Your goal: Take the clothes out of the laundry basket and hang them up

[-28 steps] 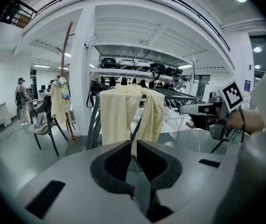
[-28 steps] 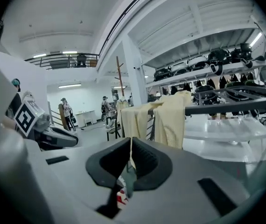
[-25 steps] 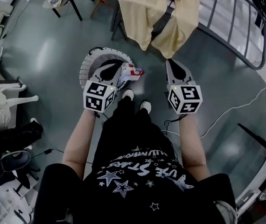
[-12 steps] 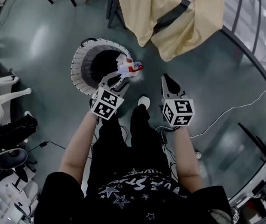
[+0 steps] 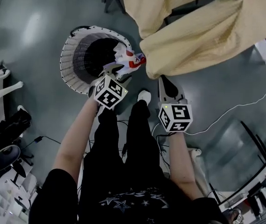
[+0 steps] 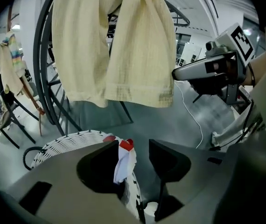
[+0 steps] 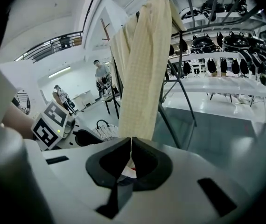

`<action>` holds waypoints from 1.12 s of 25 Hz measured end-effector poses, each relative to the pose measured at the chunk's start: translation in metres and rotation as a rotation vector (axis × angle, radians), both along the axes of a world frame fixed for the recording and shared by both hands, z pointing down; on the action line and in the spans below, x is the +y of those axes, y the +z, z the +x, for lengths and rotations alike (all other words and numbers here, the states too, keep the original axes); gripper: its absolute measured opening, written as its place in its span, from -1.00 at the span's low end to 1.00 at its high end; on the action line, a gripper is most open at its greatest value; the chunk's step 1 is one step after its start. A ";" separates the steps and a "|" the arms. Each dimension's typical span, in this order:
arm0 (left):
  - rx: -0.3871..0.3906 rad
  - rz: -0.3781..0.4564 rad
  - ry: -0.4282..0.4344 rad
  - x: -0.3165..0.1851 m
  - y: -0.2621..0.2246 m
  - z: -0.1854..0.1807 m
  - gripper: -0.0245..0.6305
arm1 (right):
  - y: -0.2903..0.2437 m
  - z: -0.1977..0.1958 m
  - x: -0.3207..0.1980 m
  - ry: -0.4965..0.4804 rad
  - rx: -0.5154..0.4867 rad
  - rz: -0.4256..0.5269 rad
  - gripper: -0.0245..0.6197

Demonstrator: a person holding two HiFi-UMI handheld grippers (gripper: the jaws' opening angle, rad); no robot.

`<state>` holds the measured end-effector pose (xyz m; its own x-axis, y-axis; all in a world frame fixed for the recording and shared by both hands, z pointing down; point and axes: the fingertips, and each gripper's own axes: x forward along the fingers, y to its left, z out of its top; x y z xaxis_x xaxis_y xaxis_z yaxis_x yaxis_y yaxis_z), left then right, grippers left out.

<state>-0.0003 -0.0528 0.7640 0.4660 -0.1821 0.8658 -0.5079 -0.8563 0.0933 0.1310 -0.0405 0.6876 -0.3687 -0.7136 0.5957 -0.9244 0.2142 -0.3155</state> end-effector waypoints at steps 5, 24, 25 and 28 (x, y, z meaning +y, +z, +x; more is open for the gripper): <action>-0.030 -0.008 0.051 -0.006 0.041 0.003 -0.24 | 0.031 -0.012 0.015 -0.003 0.006 -0.039 -0.87; -0.185 0.023 0.228 -0.023 0.107 0.011 -0.44 | 0.071 -0.033 0.050 0.036 -0.023 -0.105 -0.87; -0.184 0.030 0.226 -0.022 0.106 0.011 -0.46 | 0.072 -0.032 0.051 0.038 -0.024 -0.107 -0.87; -0.184 0.059 0.217 -0.023 0.100 0.009 -0.63 | 0.076 -0.030 0.053 0.042 -0.022 -0.116 -0.87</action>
<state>0.0085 -0.0754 0.8636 0.3361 -0.1481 0.9301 -0.3162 -0.9480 -0.0367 0.1006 0.0128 0.7633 -0.3542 -0.6555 0.6670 -0.9243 0.1369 -0.3563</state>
